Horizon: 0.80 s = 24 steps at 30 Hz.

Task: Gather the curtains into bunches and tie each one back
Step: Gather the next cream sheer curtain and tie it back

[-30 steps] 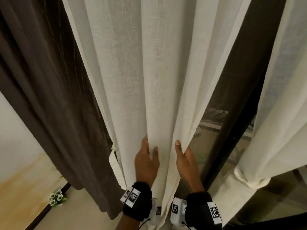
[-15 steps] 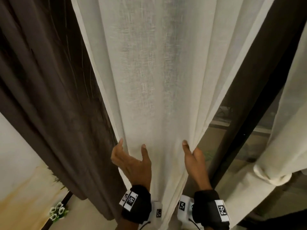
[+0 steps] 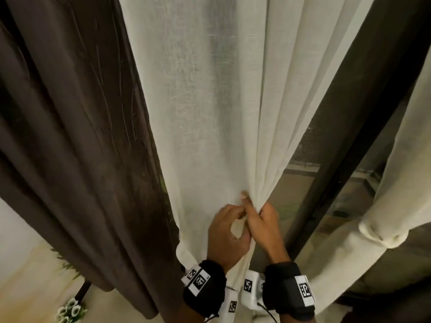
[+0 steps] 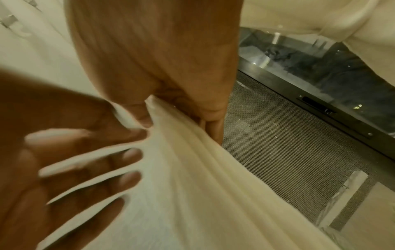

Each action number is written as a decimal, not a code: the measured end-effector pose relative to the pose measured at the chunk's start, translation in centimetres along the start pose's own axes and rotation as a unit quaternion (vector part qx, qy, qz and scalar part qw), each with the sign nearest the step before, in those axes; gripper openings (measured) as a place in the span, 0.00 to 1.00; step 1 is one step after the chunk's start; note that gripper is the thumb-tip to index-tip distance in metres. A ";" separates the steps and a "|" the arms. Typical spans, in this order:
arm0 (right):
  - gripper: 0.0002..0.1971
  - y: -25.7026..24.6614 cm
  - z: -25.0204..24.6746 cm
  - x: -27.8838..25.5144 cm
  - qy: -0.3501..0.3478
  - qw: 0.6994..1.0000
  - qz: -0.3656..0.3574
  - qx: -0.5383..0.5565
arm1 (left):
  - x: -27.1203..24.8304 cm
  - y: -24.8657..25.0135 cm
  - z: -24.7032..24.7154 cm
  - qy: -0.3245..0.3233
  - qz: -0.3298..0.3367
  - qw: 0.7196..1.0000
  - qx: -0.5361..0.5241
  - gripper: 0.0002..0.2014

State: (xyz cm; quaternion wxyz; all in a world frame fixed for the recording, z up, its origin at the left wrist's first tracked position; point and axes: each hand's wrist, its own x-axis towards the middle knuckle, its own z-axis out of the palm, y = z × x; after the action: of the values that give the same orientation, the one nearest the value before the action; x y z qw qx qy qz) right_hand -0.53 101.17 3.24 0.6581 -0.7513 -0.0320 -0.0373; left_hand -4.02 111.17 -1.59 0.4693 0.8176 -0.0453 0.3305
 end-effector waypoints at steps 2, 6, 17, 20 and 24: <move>0.16 0.0 -0.4 0.4 0.019 1.000 0.006 -0.016 | -0.1 -0.8 -0.9 0.110 0.015 0.993 0.041 0.11; 0.21 0.3 -1.4 0.9 0.044 0.999 0.012 -0.027 | 0.6 -2.7 -3.6 0.267 -0.016 0.956 0.124 0.17; 0.22 0.1 -5.1 1.2 0.014 0.999 0.041 -0.011 | 1.3 -8.3 -5.1 0.022 -0.373 0.927 0.009 0.40; 0.13 0.1 -4.2 0.5 -0.065 0.996 0.060 -0.033 | 1.1 -4.2 -3.2 -0.019 -0.378 0.922 -0.076 0.25; 0.15 2.4 -2.3 -0.1 -0.148 0.987 0.029 -0.059 | 0.6 -0.8 -0.5 -0.115 -0.370 0.899 -0.203 0.15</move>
State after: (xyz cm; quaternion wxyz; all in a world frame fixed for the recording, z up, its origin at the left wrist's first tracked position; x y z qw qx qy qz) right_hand -0.47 98.55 1.12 0.6018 -0.7864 -0.1055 0.0914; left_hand -3.50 112.20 -1.67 0.7052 0.6947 0.1406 0.0207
